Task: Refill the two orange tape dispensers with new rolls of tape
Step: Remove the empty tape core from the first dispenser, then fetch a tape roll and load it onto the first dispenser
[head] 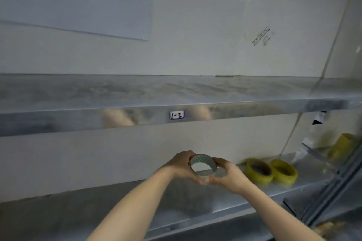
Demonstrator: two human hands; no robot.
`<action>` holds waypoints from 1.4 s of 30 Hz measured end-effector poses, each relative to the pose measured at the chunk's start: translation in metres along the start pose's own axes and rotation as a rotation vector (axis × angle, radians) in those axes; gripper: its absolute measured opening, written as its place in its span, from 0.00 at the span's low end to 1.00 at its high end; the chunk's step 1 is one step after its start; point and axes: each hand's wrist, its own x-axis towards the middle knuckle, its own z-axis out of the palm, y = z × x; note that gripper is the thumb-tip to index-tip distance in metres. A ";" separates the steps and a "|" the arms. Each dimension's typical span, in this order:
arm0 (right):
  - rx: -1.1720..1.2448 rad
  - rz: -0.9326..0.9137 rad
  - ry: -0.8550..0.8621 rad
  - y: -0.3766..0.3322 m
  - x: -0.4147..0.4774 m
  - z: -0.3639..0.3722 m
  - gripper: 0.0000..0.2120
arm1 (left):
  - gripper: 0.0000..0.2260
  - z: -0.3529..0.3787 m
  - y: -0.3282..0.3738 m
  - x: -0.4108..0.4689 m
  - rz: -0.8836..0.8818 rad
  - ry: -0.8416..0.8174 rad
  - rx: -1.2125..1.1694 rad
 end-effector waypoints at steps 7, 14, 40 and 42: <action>0.003 -0.081 -0.212 0.050 0.030 -0.005 0.39 | 0.34 0.050 0.005 0.014 -0.243 0.050 -0.015; 0.003 -0.166 -0.293 0.076 0.029 0.011 0.38 | 0.39 0.090 -0.005 0.024 -0.447 0.091 0.083; -0.061 -0.081 -0.015 0.194 0.044 -0.114 0.64 | 0.50 0.147 0.096 0.134 -0.194 0.018 0.141; -0.185 -0.062 -0.013 0.217 0.039 -0.128 0.60 | 0.47 0.166 0.109 0.148 -0.162 -0.012 0.213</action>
